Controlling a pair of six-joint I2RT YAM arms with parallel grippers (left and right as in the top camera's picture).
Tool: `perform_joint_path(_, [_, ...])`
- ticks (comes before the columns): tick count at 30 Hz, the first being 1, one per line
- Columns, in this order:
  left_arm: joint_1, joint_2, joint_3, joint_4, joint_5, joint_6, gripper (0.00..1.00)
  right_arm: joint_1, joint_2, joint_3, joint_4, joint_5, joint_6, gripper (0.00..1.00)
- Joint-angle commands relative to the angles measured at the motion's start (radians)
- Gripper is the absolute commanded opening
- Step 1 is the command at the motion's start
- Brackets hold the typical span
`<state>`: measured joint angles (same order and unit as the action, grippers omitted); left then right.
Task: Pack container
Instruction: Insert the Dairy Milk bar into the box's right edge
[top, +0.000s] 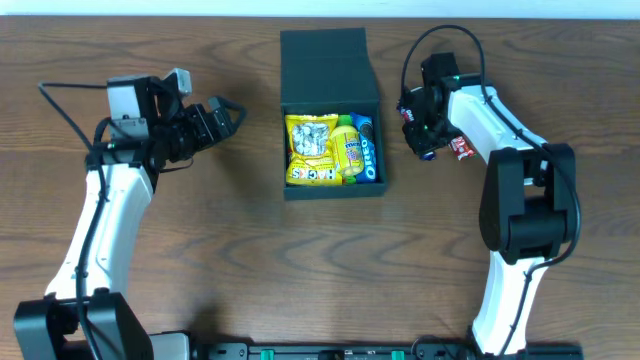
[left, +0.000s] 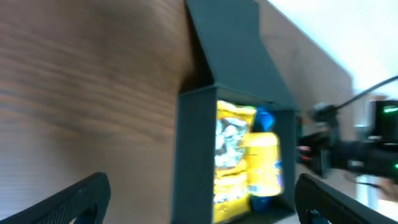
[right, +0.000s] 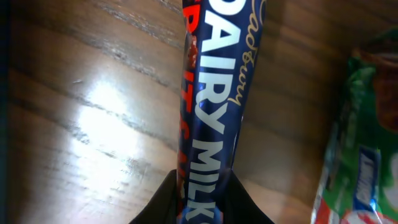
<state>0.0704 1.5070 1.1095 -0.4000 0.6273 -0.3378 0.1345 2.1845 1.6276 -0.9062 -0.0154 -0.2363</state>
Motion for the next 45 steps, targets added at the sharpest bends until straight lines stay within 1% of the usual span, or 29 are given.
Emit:
perform_joint_path(1, [-0.017,-0.017,0.091,-0.090,-0.169,0.151,0.95,0.008,-0.015,0.123,-0.051,-0.020,0.067,0.12])
perform_joint_path(3, [-0.021,-0.017,0.131,-0.151,-0.224,0.187,0.95,0.014,-0.029,0.223,-0.137,-0.020,0.101,0.10])
perform_joint_path(6, [-0.021,-0.017,0.179,-0.219,-0.299,0.197,0.95,0.032,-0.046,0.373,-0.276,-0.058,0.166,0.09])
perform_joint_path(7, [-0.021,-0.017,0.192,-0.234,-0.323,0.196,0.96,0.047,-0.050,0.429,-0.334,-0.089,0.204,0.11])
perform_joint_path(9, [-0.021,-0.017,0.203,-0.240,-0.324,0.190,0.95,0.074,-0.051,0.476,-0.409,-0.113,0.277,0.14])
perform_joint_path(11, [-0.021,-0.017,0.208,-0.239,-0.324,0.177,0.96,0.107,-0.051,0.477,-0.465,-0.113,0.415,0.14])
perform_joint_path(12, [-0.021,-0.017,0.209,-0.239,-0.324,0.177,0.95,0.121,-0.051,0.469,-0.478,-0.114,0.462,0.10])
perform_joint_path(13, [-0.021,-0.017,0.209,-0.239,-0.324,0.177,0.95,0.139,-0.051,0.454,-0.480,-0.116,0.495,0.09])
perform_joint_path(16, [-0.021,-0.017,0.209,-0.239,-0.324,0.177,0.95,0.190,-0.051,0.416,-0.465,-0.116,0.523,0.11])
perform_joint_path(18, [-0.021,-0.017,0.209,-0.240,-0.323,0.177,0.95,0.225,-0.051,0.380,-0.439,-0.111,0.525,0.14])
perform_joint_path(23, [-0.021,-0.017,0.209,-0.244,-0.323,0.177,0.95,0.271,-0.051,0.301,-0.401,-0.053,0.581,0.13])
perform_joint_path(26, [-0.021,-0.017,0.209,-0.247,-0.323,0.178,0.95,0.277,-0.051,0.269,-0.388,-0.051,0.618,0.13])
perform_joint_path(27, [-0.021,-0.017,0.209,-0.246,-0.323,0.178,0.95,0.278,-0.051,0.262,-0.381,-0.051,0.625,0.17])
perform_joint_path(28, [-0.021,-0.017,0.209,-0.246,-0.323,0.178,0.95,0.279,-0.051,0.257,-0.372,-0.051,0.625,0.45])
perform_joint_path(29, [-0.021,-0.017,0.209,-0.246,-0.323,0.178,0.96,0.279,-0.051,0.257,-0.370,-0.048,0.625,0.60])
perform_joint_path(30, [-0.021,-0.017,0.209,-0.246,-0.324,0.182,0.95,0.279,-0.051,0.257,-0.365,-0.047,0.625,0.87])
perform_joint_path(31, [-0.021,-0.017,0.209,-0.246,-0.324,0.182,0.95,0.278,-0.051,0.257,-0.360,-0.044,0.624,0.95])
perform_joint_path(33, [-0.021,-0.017,0.209,-0.247,-0.324,0.189,0.95,0.275,-0.051,0.269,-0.354,-0.044,0.624,0.95])
perform_joint_path(35, [-0.021,-0.014,0.209,-0.251,-0.325,0.204,0.95,0.267,-0.054,0.301,-0.365,-0.044,0.620,0.91])
perform_joint_path(37, [-0.021,-0.004,0.208,-0.259,-0.323,0.204,0.96,0.256,-0.062,0.342,-0.381,-0.043,0.600,0.85])
perform_joint_path(38, [-0.022,0.006,0.205,-0.262,-0.320,0.204,0.95,0.248,-0.070,0.357,-0.385,-0.042,0.598,0.70])
perform_joint_path(39, [-0.024,0.017,0.200,-0.262,-0.319,0.203,0.95,0.238,-0.081,0.365,-0.383,-0.040,0.597,0.33])
perform_joint_path(40, [-0.026,0.029,0.194,-0.262,-0.316,0.203,0.95,0.224,-0.095,0.367,-0.376,-0.032,0.598,0.02])
perform_joint_path(41, [-0.027,0.045,0.187,-0.262,-0.310,0.203,0.95,0.209,-0.104,0.367,-0.374,-0.013,0.599,0.02])
perform_joint_path(42, [-0.027,0.068,0.180,-0.262,-0.290,0.203,0.84,0.192,-0.106,0.367,-0.377,0.007,0.600,0.02])
perform_joint_path(43, [-0.027,0.087,0.179,-0.264,-0.269,0.200,0.55,0.173,-0.107,0.367,-0.386,0.019,0.605,0.01])
perform_joint_path(44, [-0.027,0.113,0.179,-0.263,-0.231,0.198,0.36,0.154,-0.106,0.364,-0.398,0.019,0.610,0.01])
perform_joint_path(45, [-0.027,0.145,0.179,-0.259,-0.179,0.190,0.07,0.129,-0.103,0.346,-0.406,0.017,0.610,0.02])
